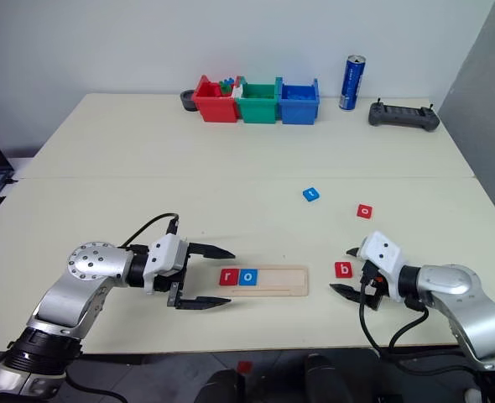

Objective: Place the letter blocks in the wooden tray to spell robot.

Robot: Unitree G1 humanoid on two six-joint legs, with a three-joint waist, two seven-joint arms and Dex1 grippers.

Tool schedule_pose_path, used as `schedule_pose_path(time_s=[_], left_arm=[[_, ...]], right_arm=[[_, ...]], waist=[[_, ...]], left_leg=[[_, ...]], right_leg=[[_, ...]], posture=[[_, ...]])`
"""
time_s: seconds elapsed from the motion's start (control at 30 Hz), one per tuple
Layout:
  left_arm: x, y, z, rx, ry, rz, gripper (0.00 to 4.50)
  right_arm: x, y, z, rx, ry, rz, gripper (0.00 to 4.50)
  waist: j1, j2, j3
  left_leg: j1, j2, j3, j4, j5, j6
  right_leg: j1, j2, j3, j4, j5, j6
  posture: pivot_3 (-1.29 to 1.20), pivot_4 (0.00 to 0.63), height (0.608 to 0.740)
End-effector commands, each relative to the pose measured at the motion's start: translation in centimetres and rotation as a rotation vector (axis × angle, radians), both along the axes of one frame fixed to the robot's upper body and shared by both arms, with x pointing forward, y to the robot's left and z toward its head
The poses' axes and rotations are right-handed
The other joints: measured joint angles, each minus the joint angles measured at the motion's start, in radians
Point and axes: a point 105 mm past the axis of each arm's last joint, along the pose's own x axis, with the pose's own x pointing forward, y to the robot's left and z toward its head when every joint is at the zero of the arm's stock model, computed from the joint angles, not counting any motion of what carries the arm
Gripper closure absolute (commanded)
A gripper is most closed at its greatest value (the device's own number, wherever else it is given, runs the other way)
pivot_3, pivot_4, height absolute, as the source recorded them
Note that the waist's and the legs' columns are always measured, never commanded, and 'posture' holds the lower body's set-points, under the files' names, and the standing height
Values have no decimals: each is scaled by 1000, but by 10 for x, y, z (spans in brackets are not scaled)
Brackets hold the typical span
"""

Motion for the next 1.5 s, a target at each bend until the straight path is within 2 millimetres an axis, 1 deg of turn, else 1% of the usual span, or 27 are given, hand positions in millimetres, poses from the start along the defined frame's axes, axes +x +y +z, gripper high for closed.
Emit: schedule_pose_path(time_s=[0.03, 0.17, 0.27, 0.3, 0.4, 0.5, 0.57, 0.63, 0.67, 0.7, 0.73, 0.83, 0.97, 1.1, 1.3, 1.5], left_arm=[[-3, 4, 6, 9, -34, -17, 0], [-3, 11, 4, 28, -36, -19, 0], [-2, 14, 4, 37, -40, -24, 0], [-2, 15, 3, 43, -41, -25, 0], [-2, 17, 1, 52, -43, -24, 0], [-2, 23, 0, 66, -45, -10, 0], [-2, 29, -3, 89, -50, 4, 0], [-2, 36, -4, 108, -53, 16, 0], [-2, 37, -4, 112, -54, 20, 0], [-2, 41, -5, 119, -54, 29, 0], [-2, 44, -6, 125, -56, 34, 0], [-1, 52, -9, 147, -67, 41, 0], [1, 51, -9, 127, -70, 45, 0], [0, 47, -11, 115, -64, 42, 0], [-2, 44, -13, 120, -63, 37, 0], [-7, 45, -14, 120, -59, 37, 0]], right_arm=[[6, 0, 2, -41, -30, 62, 17], [8, -1, -6, -74, 0, 98, 17], [10, -2, -10, -81, 27, 95, 590], [11, -2, -11, -77, 33, 88, 882], [12, -2, -12, -74, 47, 80, 1949], [7, 1, -4, -80, 34, 116, 3027], [0, 12, 8, -70, 1, 167, 3038], [-8, 27, 19, -53, -22, 220, 3038], [-11, 32, 21, -48, -27, 235, 3038], [-15, 42, 24, -43, -35, 256, 3038], [-17, 49, 26, -40, -39, 270, 3038], [-20, 79, 26, -30, -52, 316, 3038], [-14, 105, 21, -12, -57, 317, 3038], [-6, 116, 16, -26, -62, 298, 3038], [-2, 121, 8, -79, -55, 324, 3038], [1, 128, 10, -69, -53, 338, 3038]], waist=[[1, 0, 0], [3, 0, 0], [4, 0, 0], [4, 0, 0], [4, 0, 0], [4, 0, 0], [3, 0, 0], [2, 1, 0], [1, 1, 0], [2, 1, 0], [2, 1, 0], [1, 0, 0], [2, 0, 0], [7, 0, 0], [3, 0, 0], [3, 0, 0]], left_leg=[[0, 0, 0, 0, 0, 0], [0, 0, 0, 0, 0, 0], [0, 0, 0, 0, 0, 0], [0, 0, 0, 0, 0, 0], [0, 0, 0, 0, 0, 0], [1, 0, 0, 0, 0, 0], [1, 0, 0, 0, 0, 0], [1, 0, 0, 0, 0, 0], [2, 0, 0, -1, 0, 0], [2, 0, -1, -1, 0, 0], [2, 0, -1, 0, 0, 0], [2, 0, -1, 0, 0, 0], [2, 0, -1, 0, 0, 0], [1, 0, -1, 0, 0, 0], [2, 0, -1, 0, 0, 0], [2, 0, -1, 0, 0, 0]], right_leg=[[0, 0, 0, 0, 1, -1], [0, 0, 0, 0, 1, -2], [0, 0, 0, 0, 1, -2], [0, 0, 0, 0, 1, -2], [0, 0, 0, 0, 1, -2], [1, 0, 0, 0, 1, -2], [1, 0, 0, 0, 1, -2], [1, 0, 0, 0, 1, -2], [1, 0, 0, 0, 1, -2], [1, 0, 0, 1, 1, -2], [1, 0, -1, 1, 1, -1], [1, 0, -1, 1, 1, -1], [1, 0, -1, 1, 0, -1], [1, 0, -1, 0, 1, -2], [1, 0, -1, 0, 1, -2], [1, 0, -1, 1, 1, -2]], posture=[[0, 150, 740], [0, 150, 740], [0, 150, 740], [0, 150, 740], [0, 150, 740], [0, 150, 740], [0, 150, 740], [0, 150, 740], [0, 150, 740], [0, 150, 740], [0, 150, 740], [0, 150, 740], [0, 150, 740], [0, 150, 740], [0, 150, 740], [0, 150, 740]])
